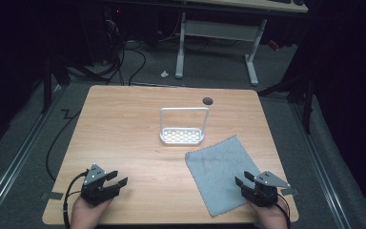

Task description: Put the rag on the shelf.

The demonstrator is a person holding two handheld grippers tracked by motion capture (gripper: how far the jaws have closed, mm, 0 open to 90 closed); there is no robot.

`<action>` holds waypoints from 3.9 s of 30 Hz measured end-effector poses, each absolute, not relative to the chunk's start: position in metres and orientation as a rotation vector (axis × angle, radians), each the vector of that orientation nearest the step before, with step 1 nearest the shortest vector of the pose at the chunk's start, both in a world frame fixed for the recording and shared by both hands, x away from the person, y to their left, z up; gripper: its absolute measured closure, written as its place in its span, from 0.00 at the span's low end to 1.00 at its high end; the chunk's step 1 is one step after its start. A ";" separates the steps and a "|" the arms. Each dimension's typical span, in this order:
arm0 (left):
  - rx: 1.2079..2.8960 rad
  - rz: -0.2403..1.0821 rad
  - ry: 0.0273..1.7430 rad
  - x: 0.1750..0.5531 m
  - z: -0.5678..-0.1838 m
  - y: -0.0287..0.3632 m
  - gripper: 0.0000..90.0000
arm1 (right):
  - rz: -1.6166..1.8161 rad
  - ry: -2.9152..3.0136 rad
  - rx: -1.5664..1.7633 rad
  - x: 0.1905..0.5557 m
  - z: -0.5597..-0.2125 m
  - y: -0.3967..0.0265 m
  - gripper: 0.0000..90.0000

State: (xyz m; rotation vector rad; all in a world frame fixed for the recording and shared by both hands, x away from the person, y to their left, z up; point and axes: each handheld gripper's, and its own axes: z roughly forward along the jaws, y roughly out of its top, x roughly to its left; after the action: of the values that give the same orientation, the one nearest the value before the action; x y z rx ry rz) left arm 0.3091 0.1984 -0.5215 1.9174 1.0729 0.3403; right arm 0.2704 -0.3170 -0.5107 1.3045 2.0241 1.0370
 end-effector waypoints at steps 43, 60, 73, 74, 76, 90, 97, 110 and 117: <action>1.853 0.294 1.076 0.303 -0.518 0.184 0.53 | 0.952 2.210 1.338 0.285 -0.526 -0.307 1.00; 2.058 0.194 0.915 0.314 -0.527 0.046 0.96 | 0.974 2.170 1.278 0.276 -0.517 -0.299 1.00; 2.147 0.253 0.878 0.307 -0.529 0.052 0.98 | 0.988 2.178 1.261 0.279 -0.517 -0.299 1.00; 2.156 0.259 0.882 0.303 -0.528 0.064 0.98 | 0.986 2.189 1.246 0.279 -0.518 -0.295 1.00; 2.156 0.261 0.887 0.300 -0.528 0.071 0.97 | 0.982 2.192 1.240 0.279 -0.518 -0.292 1.00; 2.125 0.337 0.984 0.354 -0.518 0.077 0.80 | 0.967 2.243 1.214 0.335 -0.521 -0.241 1.00; 2.151 0.338 0.975 0.348 -0.526 0.079 0.84 | 0.938 2.289 1.201 0.337 -0.526 -0.238 1.00; 2.029 0.355 1.048 0.341 -0.523 0.107 0.73 | 1.078 2.297 1.148 0.282 -0.519 -0.245 0.96; 2.047 0.343 1.041 0.363 -0.533 0.096 0.81 | 1.058 2.275 1.162 0.282 -0.522 -0.251 0.94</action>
State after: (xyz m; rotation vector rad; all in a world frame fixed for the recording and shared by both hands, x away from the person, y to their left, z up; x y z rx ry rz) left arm 0.3628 0.0956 -0.5327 2.0466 1.0407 0.3427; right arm 0.2818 -0.2506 -0.5223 1.1619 2.2755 1.0585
